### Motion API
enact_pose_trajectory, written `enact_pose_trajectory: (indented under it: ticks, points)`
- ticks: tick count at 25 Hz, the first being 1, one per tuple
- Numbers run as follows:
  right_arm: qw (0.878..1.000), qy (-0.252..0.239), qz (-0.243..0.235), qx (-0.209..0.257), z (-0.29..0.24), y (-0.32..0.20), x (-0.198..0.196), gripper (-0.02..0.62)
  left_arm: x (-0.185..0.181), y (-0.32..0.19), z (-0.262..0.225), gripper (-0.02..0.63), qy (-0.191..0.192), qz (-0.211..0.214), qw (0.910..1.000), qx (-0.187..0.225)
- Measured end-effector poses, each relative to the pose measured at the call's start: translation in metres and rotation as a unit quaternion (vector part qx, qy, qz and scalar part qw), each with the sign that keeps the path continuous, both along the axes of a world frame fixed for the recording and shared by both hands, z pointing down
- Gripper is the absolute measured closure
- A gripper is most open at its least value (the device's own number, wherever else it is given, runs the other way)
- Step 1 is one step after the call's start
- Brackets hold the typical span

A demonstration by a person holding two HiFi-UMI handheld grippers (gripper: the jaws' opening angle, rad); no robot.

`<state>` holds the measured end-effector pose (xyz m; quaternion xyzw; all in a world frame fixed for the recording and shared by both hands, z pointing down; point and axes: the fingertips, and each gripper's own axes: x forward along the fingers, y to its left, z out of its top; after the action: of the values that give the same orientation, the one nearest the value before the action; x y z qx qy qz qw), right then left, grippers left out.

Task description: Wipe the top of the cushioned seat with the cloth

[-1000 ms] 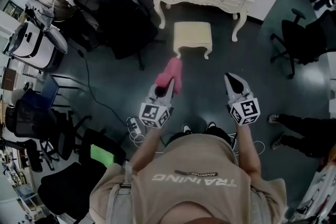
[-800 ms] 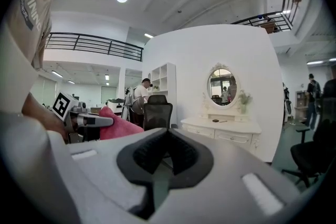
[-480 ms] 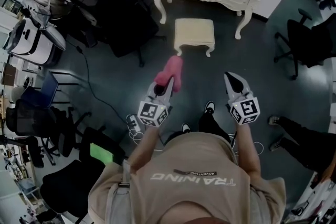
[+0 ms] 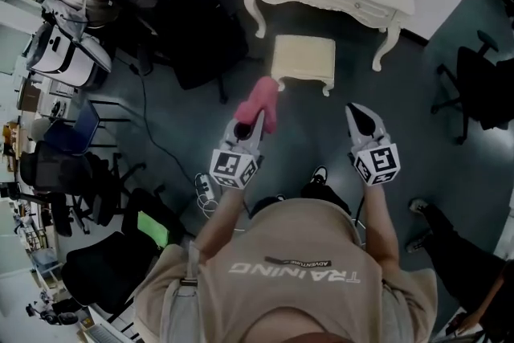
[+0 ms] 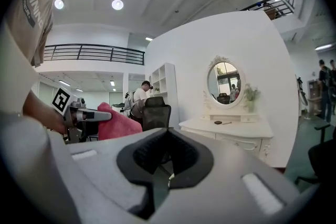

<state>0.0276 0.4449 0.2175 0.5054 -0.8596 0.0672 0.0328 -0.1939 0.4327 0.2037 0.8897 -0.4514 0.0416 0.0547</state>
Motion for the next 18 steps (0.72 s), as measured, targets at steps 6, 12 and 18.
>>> enact_pose_trajectory:
  ticks: [6, 12, 18]
  points:
    - [1.000, -0.013, -0.026, -0.003, 0.005, -0.047, 0.026, 0.592, 0.030, -0.033, 0.000, 0.574, -0.008, -0.026, 0.9996, -0.008]
    - [0.999, -0.021, -0.040, -0.013, 0.017, -0.074, 0.030, 0.592, 0.037, -0.052, 0.008, 0.574, -0.012, -0.038, 0.9990, -0.020]
    - [0.999, -0.013, -0.036, -0.023, 0.029, -0.103, 0.025, 0.591, 0.030, -0.083, 0.022, 0.574, -0.003, -0.033, 0.9990, -0.029]
